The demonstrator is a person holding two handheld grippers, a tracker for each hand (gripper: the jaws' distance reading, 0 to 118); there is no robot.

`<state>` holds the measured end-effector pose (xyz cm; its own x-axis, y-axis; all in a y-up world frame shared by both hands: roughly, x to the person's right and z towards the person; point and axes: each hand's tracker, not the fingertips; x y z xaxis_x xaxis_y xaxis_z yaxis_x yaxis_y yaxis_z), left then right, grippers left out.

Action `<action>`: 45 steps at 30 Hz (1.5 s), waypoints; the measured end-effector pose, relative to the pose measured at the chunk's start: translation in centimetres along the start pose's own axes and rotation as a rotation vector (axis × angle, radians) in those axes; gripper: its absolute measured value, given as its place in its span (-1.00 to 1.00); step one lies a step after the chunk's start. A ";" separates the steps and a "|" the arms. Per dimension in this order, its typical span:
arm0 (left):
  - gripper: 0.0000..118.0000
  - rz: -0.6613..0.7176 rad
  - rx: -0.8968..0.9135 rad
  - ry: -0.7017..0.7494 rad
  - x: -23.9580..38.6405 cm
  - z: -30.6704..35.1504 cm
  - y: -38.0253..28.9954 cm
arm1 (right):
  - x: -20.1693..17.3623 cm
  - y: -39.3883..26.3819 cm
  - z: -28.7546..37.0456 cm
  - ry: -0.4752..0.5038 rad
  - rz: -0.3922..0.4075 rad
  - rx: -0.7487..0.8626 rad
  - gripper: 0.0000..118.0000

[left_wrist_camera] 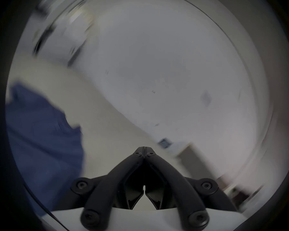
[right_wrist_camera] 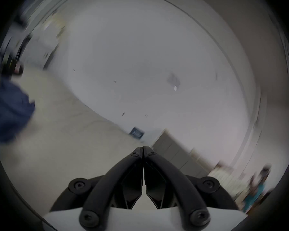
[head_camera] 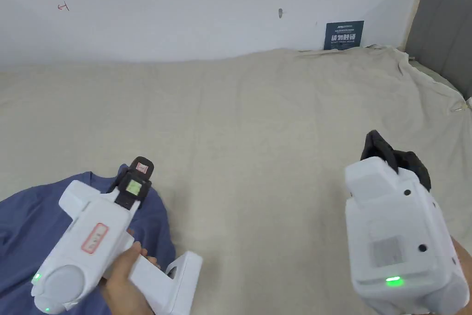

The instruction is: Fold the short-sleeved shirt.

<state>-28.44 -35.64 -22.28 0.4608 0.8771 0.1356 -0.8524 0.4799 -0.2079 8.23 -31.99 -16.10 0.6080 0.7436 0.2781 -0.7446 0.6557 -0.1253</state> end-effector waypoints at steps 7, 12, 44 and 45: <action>-1.00 0.211 0.025 -0.035 -1.8 0.7 0.6 | -0.5 0.1 1.1 -0.035 0.112 0.109 -1.00; -1.00 -0.432 0.016 0.098 3.4 0.5 -1.1 | 2.3 -0.4 -0.4 0.112 -0.314 -0.055 -1.00; -1.00 -1.156 0.076 0.251 5.0 -0.3 -6.5 | 4.3 -2.9 -1.8 0.236 -0.811 -0.189 -1.00; -1.00 -1.157 0.077 0.251 5.0 -0.3 -6.5 | 4.3 -2.9 -1.8 0.235 -0.811 -0.189 -1.00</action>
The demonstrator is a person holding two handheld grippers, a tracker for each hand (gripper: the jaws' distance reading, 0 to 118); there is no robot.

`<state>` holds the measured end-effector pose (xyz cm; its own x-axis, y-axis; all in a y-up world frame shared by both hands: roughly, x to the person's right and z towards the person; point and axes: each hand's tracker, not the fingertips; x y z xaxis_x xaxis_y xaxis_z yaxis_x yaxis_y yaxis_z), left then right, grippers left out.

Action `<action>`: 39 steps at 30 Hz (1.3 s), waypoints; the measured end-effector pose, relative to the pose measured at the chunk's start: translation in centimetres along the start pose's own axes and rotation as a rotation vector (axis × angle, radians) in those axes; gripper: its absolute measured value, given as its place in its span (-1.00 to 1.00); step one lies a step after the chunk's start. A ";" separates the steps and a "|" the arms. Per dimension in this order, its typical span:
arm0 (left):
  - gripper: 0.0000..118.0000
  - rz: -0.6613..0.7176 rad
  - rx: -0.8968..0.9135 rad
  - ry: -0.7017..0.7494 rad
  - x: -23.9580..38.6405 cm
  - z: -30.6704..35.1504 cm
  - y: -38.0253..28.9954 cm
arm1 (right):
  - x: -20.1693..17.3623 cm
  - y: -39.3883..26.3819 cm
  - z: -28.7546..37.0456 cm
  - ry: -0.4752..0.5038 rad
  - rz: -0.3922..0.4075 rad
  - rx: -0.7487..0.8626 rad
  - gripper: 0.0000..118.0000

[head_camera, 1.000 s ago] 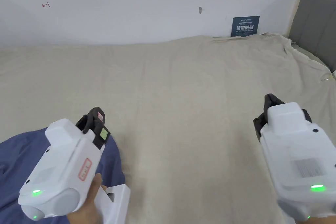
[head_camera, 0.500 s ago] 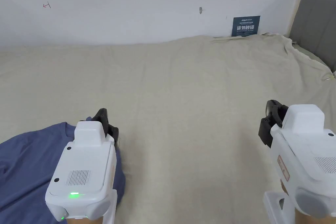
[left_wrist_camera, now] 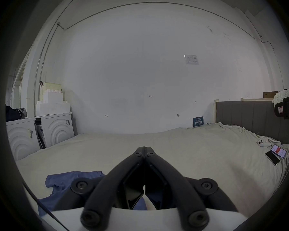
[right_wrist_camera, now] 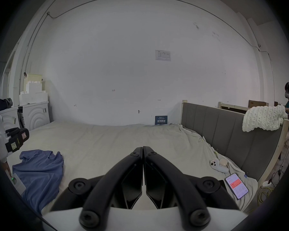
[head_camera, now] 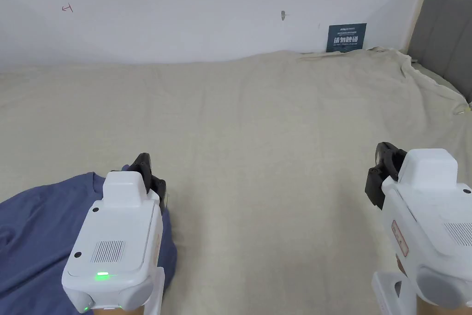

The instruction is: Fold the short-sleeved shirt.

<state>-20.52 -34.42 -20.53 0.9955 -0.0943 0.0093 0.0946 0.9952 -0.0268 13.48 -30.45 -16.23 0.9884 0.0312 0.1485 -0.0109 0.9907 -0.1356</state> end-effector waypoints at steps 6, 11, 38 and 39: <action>-1.00 0.002 0.001 -0.002 0.0 -0.1 0.1 | -0.1 0.1 0.0 0.002 0.005 0.002 -1.00; -1.00 -0.004 -0.007 -0.005 0.0 -0.2 0.0 | -0.1 0.1 0.0 0.004 0.007 0.002 -1.00; -1.00 -0.015 -0.002 0.175 -7.9 2.2 -0.1 | -7.4 1.5 -1.7 0.166 0.045 0.043 -1.00; -1.00 -0.021 -0.006 0.198 -8.7 2.6 -0.1 | -8.3 1.6 -1.8 0.187 0.047 0.045 -1.00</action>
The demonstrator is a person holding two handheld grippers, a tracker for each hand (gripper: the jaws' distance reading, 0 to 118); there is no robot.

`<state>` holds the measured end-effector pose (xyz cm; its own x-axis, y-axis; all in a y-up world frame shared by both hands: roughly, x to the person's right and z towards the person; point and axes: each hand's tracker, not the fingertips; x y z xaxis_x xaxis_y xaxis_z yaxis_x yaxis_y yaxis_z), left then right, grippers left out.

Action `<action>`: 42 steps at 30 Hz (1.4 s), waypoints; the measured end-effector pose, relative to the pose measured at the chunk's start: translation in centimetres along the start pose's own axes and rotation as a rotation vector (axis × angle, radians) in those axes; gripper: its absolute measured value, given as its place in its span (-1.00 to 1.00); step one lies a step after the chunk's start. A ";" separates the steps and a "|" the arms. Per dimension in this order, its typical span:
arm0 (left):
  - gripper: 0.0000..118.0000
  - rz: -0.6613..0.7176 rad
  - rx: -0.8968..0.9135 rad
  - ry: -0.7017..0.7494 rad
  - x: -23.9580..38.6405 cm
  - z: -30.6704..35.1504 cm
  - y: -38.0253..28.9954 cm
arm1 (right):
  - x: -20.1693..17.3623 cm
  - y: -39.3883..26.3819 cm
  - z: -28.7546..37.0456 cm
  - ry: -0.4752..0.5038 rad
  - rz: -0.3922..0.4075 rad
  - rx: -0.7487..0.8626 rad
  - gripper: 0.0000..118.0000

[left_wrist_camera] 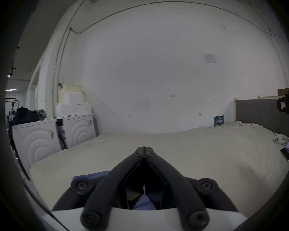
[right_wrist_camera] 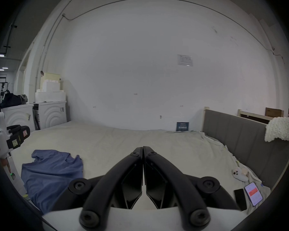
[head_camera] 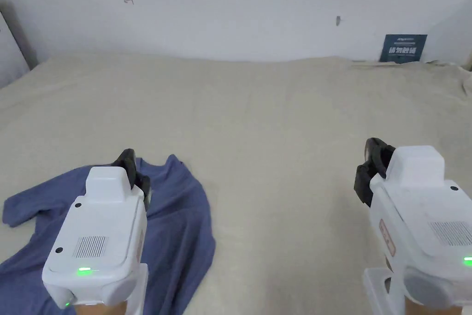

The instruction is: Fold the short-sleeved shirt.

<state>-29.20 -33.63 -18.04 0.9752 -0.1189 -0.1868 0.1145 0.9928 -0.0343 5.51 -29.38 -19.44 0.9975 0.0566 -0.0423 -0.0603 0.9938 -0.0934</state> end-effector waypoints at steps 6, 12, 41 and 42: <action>-1.00 -0.004 -0.015 0.128 -5.2 1.8 -0.3 | -4.8 0.6 -1.2 0.122 0.009 0.016 -1.00; -1.00 0.004 -0.037 0.236 -10.1 4.5 -0.9 | -9.8 1.2 -1.0 0.231 0.003 0.024 -1.00; -0.89 0.217 -0.524 0.047 -16.4 -6.0 -4.7 | -12.8 -0.1 -2.8 0.303 0.045 -0.033 -1.00; -0.87 0.215 -0.571 0.034 -16.4 -7.4 -5.3 | -12.7 -0.2 -3.0 0.296 0.046 -0.037 -1.00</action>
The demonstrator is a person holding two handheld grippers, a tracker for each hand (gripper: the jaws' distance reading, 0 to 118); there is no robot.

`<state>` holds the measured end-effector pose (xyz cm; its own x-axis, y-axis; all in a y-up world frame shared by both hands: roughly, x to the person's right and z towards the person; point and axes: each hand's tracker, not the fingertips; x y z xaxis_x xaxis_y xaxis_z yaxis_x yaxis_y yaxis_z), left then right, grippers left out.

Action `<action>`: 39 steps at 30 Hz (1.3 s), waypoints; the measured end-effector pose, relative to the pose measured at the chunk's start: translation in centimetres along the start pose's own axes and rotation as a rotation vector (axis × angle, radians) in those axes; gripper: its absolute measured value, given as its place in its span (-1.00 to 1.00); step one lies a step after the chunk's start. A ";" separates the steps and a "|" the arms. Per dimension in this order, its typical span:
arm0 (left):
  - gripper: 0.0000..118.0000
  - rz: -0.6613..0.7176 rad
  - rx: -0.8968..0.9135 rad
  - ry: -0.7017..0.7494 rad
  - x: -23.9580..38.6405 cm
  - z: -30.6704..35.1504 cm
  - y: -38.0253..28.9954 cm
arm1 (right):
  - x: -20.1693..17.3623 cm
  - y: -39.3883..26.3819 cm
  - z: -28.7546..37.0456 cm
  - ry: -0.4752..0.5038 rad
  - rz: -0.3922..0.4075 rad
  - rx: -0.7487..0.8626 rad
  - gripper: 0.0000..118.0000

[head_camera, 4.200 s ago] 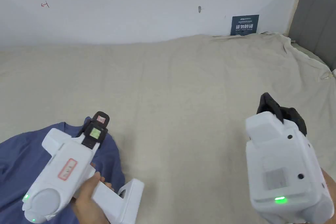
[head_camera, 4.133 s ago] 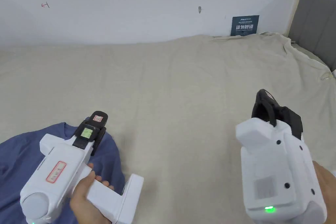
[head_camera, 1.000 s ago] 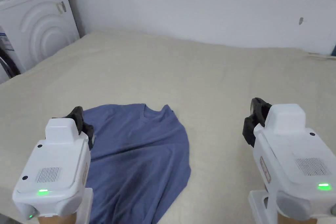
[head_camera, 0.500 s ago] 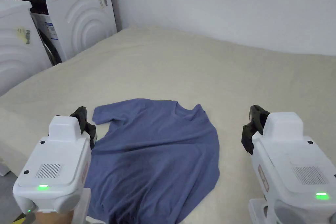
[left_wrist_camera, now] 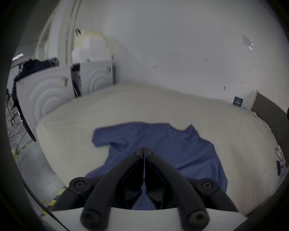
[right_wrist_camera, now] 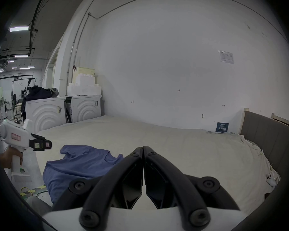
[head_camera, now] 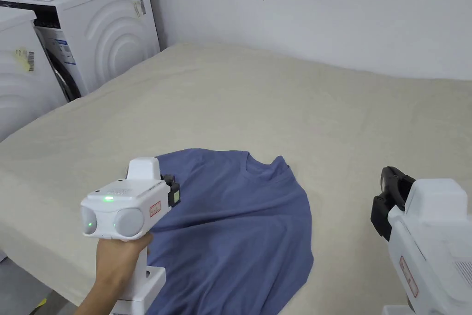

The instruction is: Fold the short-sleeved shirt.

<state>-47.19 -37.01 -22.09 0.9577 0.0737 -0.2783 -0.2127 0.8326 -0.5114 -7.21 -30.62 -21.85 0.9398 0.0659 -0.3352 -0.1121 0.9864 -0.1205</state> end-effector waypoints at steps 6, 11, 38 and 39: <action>0.17 -0.031 -0.255 -0.050 1.1 -7.5 -0.3 | 0.6 -0.5 -0.7 -0.034 0.002 -0.035 -1.00; 0.56 -0.067 -0.389 -0.042 2.1 -11.8 -1.7 | 1.6 -1.3 -1.3 -0.056 0.003 -0.066 -1.00; -1.00 0.006 -0.262 -0.215 4.5 -6.6 1.1 | 5.8 -1.2 1.7 -0.136 -0.034 -0.071 -1.00; -1.00 0.016 -0.250 -0.244 5.1 -5.9 1.8 | 6.0 -1.1 2.1 -0.139 -0.037 -0.066 -1.00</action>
<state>-43.80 -38.39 -29.21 0.9655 0.2402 -0.1009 -0.2405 0.6722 -0.7002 -0.72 -31.01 -21.80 0.9789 0.0546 -0.1971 -0.0934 0.9767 -0.1933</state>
